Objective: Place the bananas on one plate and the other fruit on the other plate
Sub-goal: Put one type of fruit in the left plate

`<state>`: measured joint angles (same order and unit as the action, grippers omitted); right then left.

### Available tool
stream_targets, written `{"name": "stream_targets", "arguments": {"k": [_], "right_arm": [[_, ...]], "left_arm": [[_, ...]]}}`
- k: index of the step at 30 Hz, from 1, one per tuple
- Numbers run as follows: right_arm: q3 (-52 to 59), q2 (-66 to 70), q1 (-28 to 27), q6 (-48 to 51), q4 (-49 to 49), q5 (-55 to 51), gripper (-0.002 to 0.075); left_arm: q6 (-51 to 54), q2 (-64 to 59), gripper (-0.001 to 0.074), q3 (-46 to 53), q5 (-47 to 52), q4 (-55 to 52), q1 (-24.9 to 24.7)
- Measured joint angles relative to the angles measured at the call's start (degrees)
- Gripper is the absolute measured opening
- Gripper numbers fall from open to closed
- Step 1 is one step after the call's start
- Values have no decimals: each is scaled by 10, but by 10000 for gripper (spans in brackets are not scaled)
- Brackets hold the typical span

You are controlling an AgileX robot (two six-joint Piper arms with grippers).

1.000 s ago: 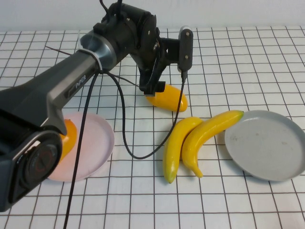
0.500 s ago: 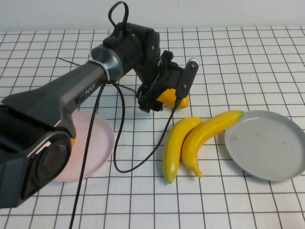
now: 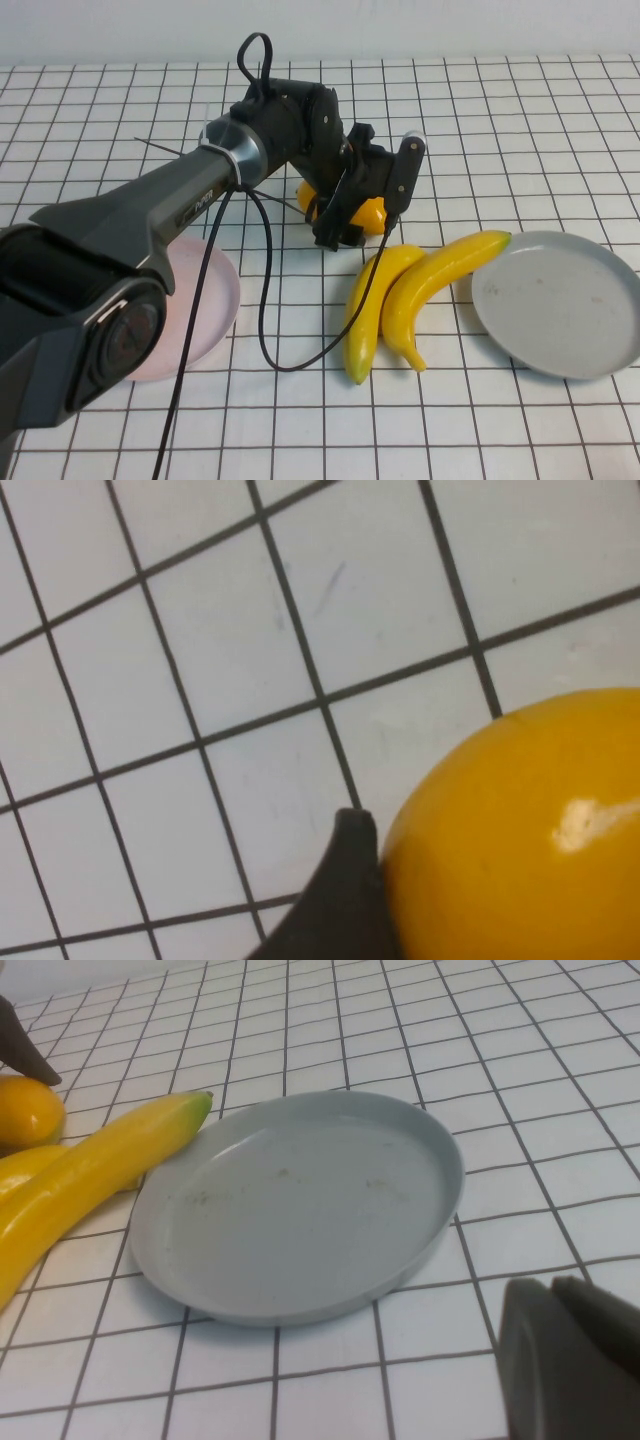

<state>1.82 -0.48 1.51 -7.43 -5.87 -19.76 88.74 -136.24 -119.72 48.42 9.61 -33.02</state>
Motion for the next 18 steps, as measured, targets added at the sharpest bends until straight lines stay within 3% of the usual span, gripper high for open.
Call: {"name": "stream_targets", "arguments": {"k": [11,13,16,18], "right_arm": [[0,0,0,0,0,0,-16],[0,0,0,0,0,0,-16],[0,0,0,0,0,0,-16],[0,0,0,0,0,0,-16]], "left_arm": [[-34,-1,609,0,-6,4,0],[-52,-1,589,0,-7,-2,0],[-98,-1,495,0,-5,-18,0],[-139,1,498,0,-3,-40,-1]]}}
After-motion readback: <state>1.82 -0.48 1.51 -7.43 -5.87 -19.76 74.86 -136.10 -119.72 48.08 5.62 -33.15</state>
